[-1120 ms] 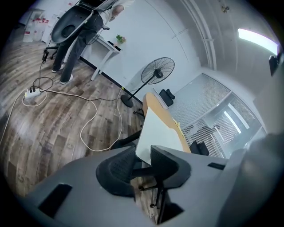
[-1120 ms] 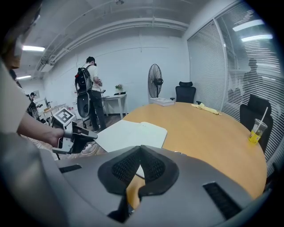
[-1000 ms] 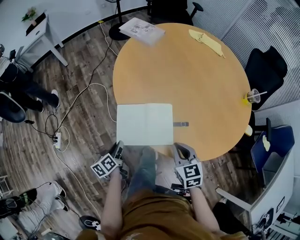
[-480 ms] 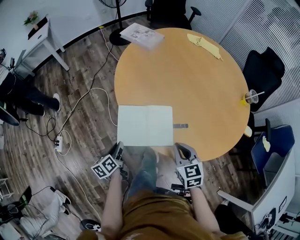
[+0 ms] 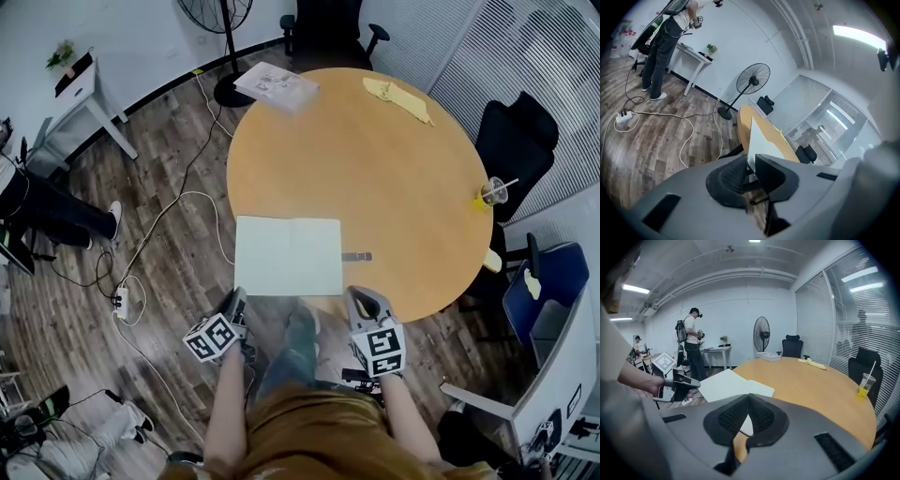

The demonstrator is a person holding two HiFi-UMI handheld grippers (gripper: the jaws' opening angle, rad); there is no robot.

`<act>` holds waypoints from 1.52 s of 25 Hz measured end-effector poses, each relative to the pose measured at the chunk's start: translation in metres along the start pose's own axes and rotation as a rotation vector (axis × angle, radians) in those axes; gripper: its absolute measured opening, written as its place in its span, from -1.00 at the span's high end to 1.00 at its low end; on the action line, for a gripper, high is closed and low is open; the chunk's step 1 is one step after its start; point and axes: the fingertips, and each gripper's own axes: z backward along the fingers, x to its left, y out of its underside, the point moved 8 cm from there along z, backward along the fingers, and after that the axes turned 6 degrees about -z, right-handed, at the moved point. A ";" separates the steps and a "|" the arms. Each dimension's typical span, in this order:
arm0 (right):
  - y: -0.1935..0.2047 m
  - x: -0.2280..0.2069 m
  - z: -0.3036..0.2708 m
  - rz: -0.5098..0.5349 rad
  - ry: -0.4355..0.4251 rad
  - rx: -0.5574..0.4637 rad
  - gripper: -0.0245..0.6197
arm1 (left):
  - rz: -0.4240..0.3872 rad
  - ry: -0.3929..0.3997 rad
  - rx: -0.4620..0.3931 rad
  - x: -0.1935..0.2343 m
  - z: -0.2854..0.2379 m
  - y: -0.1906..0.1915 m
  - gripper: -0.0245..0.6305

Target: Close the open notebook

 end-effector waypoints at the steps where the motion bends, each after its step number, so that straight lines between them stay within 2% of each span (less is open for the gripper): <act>1: -0.002 0.000 0.001 0.001 0.005 -0.006 0.89 | -0.009 0.004 -0.004 -0.002 0.000 -0.003 0.70; 27: -0.011 0.006 0.030 0.002 0.035 -0.087 0.89 | -0.284 0.076 -0.002 -0.054 0.011 -0.021 0.78; 38: -0.004 0.005 0.045 -0.006 0.057 -0.084 0.89 | -0.304 0.125 -0.012 -0.077 0.012 -0.023 0.81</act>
